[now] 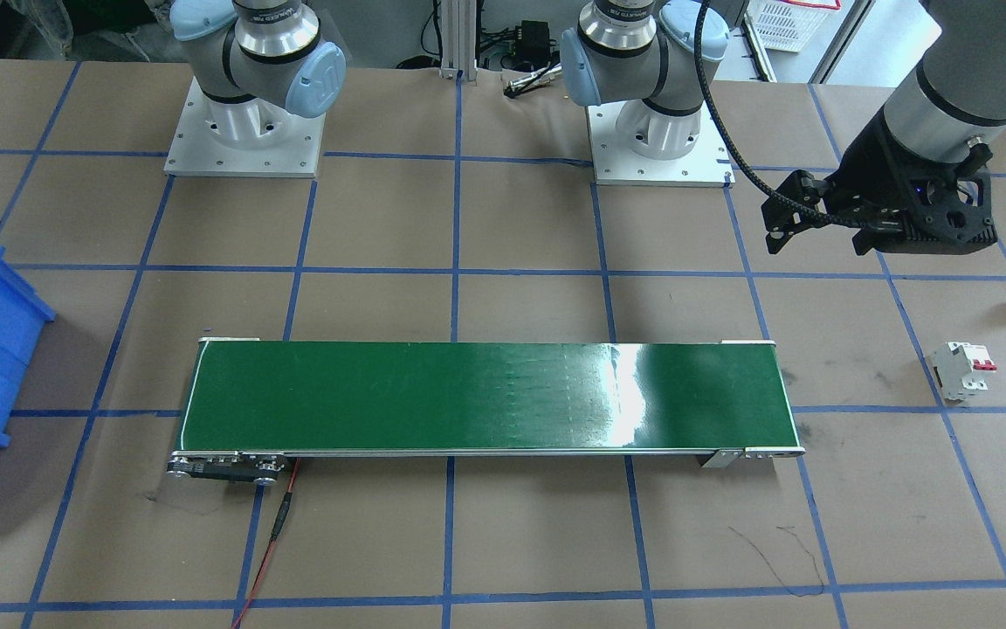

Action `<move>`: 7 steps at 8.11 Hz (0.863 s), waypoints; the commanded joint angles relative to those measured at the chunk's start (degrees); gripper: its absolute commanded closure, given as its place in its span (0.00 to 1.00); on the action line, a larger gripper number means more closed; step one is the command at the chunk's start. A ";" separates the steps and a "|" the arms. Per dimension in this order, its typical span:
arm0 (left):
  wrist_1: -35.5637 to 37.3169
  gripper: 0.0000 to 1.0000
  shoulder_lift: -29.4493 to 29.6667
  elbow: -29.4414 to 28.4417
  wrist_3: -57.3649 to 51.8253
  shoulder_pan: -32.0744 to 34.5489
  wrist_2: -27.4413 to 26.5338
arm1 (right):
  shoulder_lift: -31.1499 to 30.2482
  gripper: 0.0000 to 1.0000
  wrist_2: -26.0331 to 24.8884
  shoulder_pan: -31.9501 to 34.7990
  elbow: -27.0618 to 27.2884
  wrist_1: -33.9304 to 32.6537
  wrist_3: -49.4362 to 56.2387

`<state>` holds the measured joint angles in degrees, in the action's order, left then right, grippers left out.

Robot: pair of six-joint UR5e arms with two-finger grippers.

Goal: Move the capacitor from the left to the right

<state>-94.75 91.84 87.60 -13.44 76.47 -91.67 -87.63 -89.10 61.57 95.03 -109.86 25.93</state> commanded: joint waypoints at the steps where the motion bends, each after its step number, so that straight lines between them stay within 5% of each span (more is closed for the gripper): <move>1: 0.00 0.00 0.00 0.02 0.08 0.00 0.00 | -2.79 0.00 -0.46 12.75 -0.11 3.42 -12.45; 7: 0.00 0.00 0.00 0.02 0.08 0.00 0.00 | -2.37 0.00 -0.37 29.65 0.07 6.50 -29.53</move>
<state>-94.75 91.84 87.63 -13.36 76.47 -91.67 -90.23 -89.56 86.97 95.05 -103.37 -0.29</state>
